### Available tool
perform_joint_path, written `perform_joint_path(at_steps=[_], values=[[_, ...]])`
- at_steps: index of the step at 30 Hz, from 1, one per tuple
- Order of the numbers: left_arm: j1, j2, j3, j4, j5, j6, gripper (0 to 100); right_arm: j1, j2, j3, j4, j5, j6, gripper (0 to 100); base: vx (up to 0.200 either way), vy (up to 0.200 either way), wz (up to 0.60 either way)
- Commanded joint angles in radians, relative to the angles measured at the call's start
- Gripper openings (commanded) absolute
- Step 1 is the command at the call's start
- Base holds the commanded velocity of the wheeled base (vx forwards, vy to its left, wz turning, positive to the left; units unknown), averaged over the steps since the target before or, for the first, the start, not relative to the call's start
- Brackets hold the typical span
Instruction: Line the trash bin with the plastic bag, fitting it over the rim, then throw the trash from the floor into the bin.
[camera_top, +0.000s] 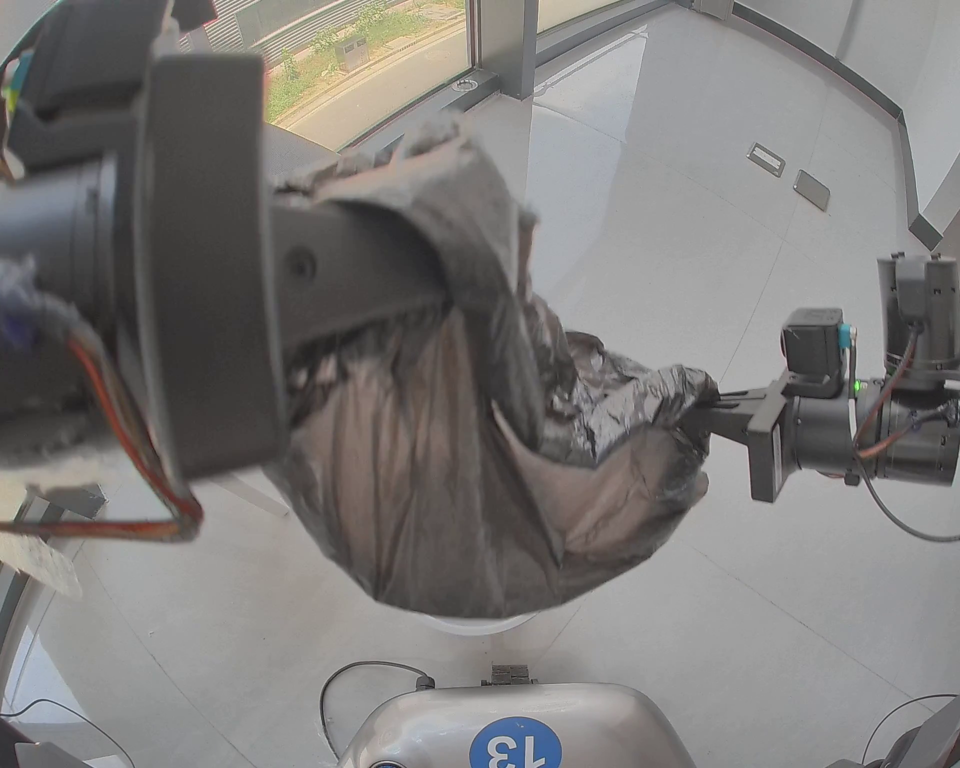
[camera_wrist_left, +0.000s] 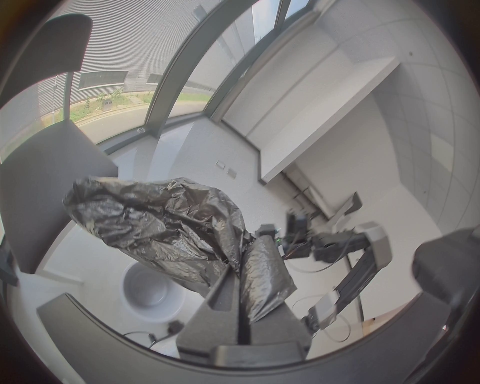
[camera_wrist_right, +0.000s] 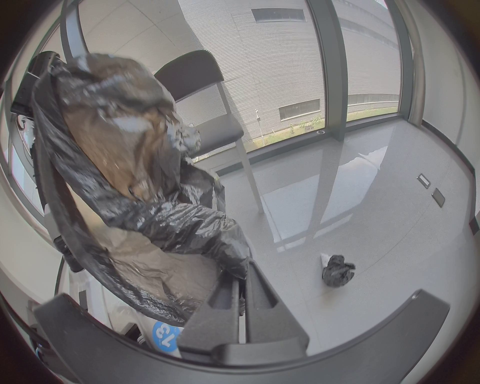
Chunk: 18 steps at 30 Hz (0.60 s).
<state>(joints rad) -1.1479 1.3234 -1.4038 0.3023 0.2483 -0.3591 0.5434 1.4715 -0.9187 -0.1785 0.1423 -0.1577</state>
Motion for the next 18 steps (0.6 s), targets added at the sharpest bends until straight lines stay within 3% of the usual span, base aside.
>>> perform_joint_path(at_steps=[1,12,18], values=[[0.059,0.017,0.054,0.08,0.0,-0.009,0,0.027,-0.102,0.123,0.007,0.0,0.0,0,0.0,0.0,0.0],[0.088,0.034,0.048,0.161,0.002,-0.012,0,0.118,-0.103,0.195,0.074,0.002,0.007,0,0.0,0.0,0.0],[0.091,0.071,0.051,0.173,-0.001,-0.101,0,0.144,-0.06,0.23,0.083,0.002,0.007,0,0.0,0.0,0.0]])
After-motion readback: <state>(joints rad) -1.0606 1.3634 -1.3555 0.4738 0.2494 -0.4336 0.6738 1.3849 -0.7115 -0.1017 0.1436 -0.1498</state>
